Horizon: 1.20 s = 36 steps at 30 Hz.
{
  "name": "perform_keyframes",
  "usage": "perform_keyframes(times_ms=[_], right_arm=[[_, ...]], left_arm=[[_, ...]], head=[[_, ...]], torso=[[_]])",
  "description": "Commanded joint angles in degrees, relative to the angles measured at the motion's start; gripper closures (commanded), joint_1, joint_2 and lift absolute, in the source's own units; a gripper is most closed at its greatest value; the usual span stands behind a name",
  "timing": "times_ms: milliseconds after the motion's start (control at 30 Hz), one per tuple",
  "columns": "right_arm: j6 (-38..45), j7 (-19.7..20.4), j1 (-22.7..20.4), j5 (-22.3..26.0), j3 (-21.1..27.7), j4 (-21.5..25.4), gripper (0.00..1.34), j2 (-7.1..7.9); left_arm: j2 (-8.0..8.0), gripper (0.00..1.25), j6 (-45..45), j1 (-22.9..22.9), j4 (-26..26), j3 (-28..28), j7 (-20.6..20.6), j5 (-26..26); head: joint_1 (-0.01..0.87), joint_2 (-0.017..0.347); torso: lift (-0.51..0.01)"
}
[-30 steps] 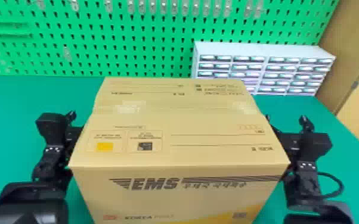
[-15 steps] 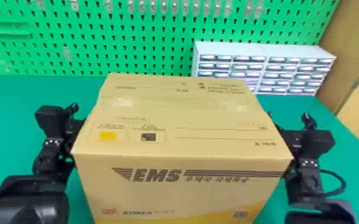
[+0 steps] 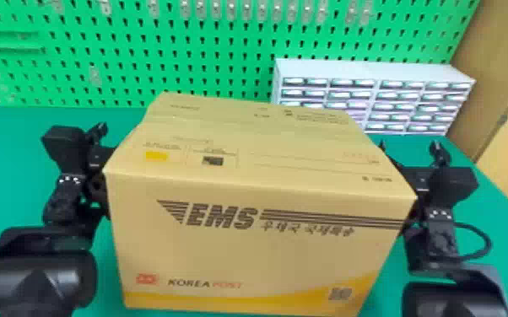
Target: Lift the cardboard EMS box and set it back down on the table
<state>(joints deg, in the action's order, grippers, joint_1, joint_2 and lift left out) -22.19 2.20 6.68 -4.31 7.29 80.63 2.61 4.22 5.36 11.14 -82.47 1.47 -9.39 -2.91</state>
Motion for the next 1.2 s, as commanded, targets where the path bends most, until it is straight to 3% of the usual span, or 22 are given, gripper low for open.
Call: perform_keyframes(times_ms=[0,1167], right_arm=[[0.30,0.00,1.06,0.00,-0.61,0.05,0.28,0.29],[2.76,0.00,5.89,-0.97,-3.51,1.11,0.28,1.96]], left_arm=[[0.00,0.55,0.00,0.81,-0.32,-0.16,-0.01,0.19],[0.00,0.55,-1.14,4.24,-2.35,-0.24,-1.07,1.33]], head=[[0.678,-0.014],[0.678,-0.014]], torso=[[-0.088],[-0.088]])
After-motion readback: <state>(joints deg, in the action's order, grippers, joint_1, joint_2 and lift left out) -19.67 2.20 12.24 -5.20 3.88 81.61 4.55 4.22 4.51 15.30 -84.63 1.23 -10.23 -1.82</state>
